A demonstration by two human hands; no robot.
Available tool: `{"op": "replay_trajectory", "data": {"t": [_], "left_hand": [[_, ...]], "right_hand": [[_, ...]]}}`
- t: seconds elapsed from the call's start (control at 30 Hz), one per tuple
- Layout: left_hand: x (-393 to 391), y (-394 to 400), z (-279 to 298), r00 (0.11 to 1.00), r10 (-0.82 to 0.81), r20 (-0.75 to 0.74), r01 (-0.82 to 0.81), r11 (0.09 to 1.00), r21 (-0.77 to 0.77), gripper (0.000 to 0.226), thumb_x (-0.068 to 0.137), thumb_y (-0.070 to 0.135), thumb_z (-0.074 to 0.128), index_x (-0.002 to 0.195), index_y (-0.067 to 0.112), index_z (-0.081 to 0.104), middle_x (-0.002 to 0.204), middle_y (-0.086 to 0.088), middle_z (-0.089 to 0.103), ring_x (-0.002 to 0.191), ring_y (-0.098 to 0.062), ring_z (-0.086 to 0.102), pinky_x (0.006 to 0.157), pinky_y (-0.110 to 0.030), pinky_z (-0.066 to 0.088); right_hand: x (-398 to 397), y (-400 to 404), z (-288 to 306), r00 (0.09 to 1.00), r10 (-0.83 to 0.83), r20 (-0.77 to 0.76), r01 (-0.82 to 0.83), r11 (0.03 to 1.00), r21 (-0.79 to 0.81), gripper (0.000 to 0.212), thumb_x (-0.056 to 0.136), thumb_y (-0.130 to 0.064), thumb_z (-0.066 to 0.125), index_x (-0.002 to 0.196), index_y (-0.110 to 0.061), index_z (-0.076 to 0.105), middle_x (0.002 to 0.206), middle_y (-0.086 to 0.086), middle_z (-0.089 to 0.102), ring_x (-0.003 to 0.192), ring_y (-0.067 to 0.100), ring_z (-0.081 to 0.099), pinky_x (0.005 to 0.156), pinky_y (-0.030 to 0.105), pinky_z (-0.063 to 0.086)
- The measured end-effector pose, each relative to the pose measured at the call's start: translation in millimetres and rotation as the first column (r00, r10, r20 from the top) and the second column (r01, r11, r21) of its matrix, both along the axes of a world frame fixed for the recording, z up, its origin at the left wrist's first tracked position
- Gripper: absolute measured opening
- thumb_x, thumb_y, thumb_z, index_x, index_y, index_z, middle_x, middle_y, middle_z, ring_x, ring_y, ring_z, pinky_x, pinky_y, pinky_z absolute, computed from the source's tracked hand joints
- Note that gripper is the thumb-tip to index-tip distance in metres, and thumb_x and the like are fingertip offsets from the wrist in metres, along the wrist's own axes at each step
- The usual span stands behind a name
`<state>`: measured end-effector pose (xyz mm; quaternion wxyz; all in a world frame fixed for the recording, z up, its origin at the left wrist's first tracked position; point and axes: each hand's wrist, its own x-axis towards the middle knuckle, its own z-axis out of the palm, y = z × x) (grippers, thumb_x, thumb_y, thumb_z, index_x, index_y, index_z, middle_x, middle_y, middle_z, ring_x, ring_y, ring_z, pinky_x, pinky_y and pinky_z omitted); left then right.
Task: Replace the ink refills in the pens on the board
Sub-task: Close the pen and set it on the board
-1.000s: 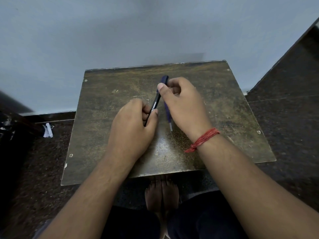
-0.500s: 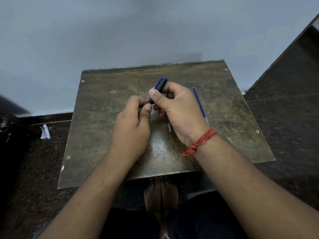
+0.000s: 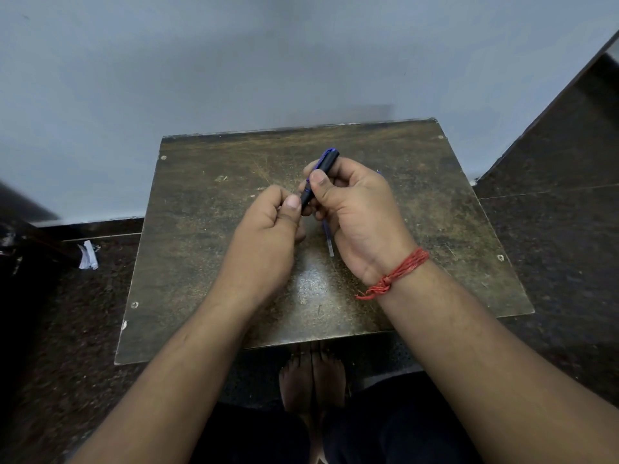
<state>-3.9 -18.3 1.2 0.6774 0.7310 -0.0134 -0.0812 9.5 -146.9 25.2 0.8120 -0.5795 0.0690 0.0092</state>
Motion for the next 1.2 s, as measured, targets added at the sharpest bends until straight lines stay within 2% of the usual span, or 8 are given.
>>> {"op": "replay_trajectory", "data": {"t": [0.13,0.47,0.6,0.67,0.77,0.87,0.97,1.2], "left_hand": [[-1.0,-2.2,5.7,1.000,-0.022,-0.009,0.021,0.998,-0.058,0.025,0.094,0.046,0.046,0.075,0.034,0.056,0.058,0.011,0.044,0.045,-0.007,0.028,0.053,-0.026,0.020],[2.8,-4.3,9.9,0.996,-0.070,0.048,0.070,0.997,0.011,0.024,0.096,0.045,0.044,0.079,0.029,0.052,0.056,0.013,0.043,0.047,-0.007,0.029,0.051,-0.029,0.022],[-6.1,8.1,-0.3,0.992,-0.128,-0.010,0.129,0.988,0.088,0.028,0.096,0.047,0.042,0.083,0.028,0.058,0.054,0.016,0.045,0.043,-0.002,0.032,0.050,-0.030,0.023],[-8.5,13.0,-3.3,0.995,-0.092,-0.033,0.094,0.992,0.079,0.028,0.095,0.048,0.041,0.081,0.032,0.059,0.053,0.018,0.046,0.043,-0.002,0.035,0.051,-0.031,0.024],[2.0,12.1,-3.9,0.996,0.085,-0.027,-0.084,0.996,0.015,0.028,0.094,0.049,0.042,0.080,0.033,0.060,0.055,0.015,0.046,0.048,-0.007,0.032,0.053,-0.032,0.024],[4.8,11.4,-5.8,0.983,0.181,-0.036,-0.181,0.984,0.005,0.029,0.095,0.049,0.041,0.085,0.028,0.059,0.060,0.015,0.045,0.051,-0.008,0.031,0.053,-0.031,0.024],[3.1,17.0,-7.1,0.975,0.221,-0.023,-0.222,0.975,-0.014,0.029,0.095,0.048,0.041,0.087,0.027,0.059,0.060,0.013,0.044,0.049,-0.008,0.030,0.053,-0.030,0.023],[3.2,14.1,-6.6,0.973,0.229,0.006,-0.229,0.973,-0.006,0.029,0.100,0.047,0.041,0.089,0.028,0.060,0.060,0.014,0.046,0.051,-0.009,0.032,0.053,-0.032,0.026]], "right_hand": [[-0.8,2.8,2.0,0.999,-0.040,0.022,0.039,0.997,0.065,0.017,0.097,0.004,0.053,0.090,-0.007,0.063,0.075,0.007,0.061,0.064,0.016,0.051,0.057,0.022,0.041],[-5.8,8.0,7.5,0.997,-0.080,-0.021,0.083,0.967,0.242,0.019,0.098,0.006,0.049,0.090,-0.007,0.061,0.075,0.006,0.059,0.071,0.012,0.058,0.063,0.021,0.046],[20.4,-30.7,11.3,0.946,-0.319,-0.053,0.312,0.858,0.407,0.024,0.101,0.000,0.045,0.087,-0.012,0.060,0.070,0.000,0.060,0.060,0.007,0.053,0.055,0.018,0.039],[20.7,-49.2,6.3,0.935,-0.355,0.020,0.337,0.902,0.269,0.020,0.101,-0.003,0.047,0.090,-0.012,0.062,0.073,0.000,0.061,0.062,0.007,0.051,0.058,0.018,0.040],[5.6,-35.0,-9.4,0.973,-0.195,0.121,0.219,0.949,-0.228,0.016,0.098,-0.007,0.056,0.098,-0.015,0.069,0.080,-0.001,0.066,0.070,0.008,0.055,0.063,0.021,0.044],[11.2,-27.6,-9.0,0.975,-0.155,0.157,0.216,0.823,-0.526,0.013,0.097,-0.021,0.060,0.099,-0.022,0.073,0.086,-0.008,0.070,0.077,0.004,0.061,0.074,0.028,0.049],[14.4,-32.4,-7.0,0.978,-0.135,0.156,0.206,0.640,-0.740,0.018,0.097,-0.029,0.061,0.105,-0.020,0.074,0.102,-0.001,0.068,0.092,0.011,0.062,0.086,0.033,0.050],[7.5,-23.3,-7.5,0.996,-0.013,0.093,0.093,0.262,-0.960,0.023,0.093,-0.033,0.062,0.112,-0.023,0.052,0.086,-0.003,0.060,0.099,0.020,0.054,0.083,0.039,0.049]]}}
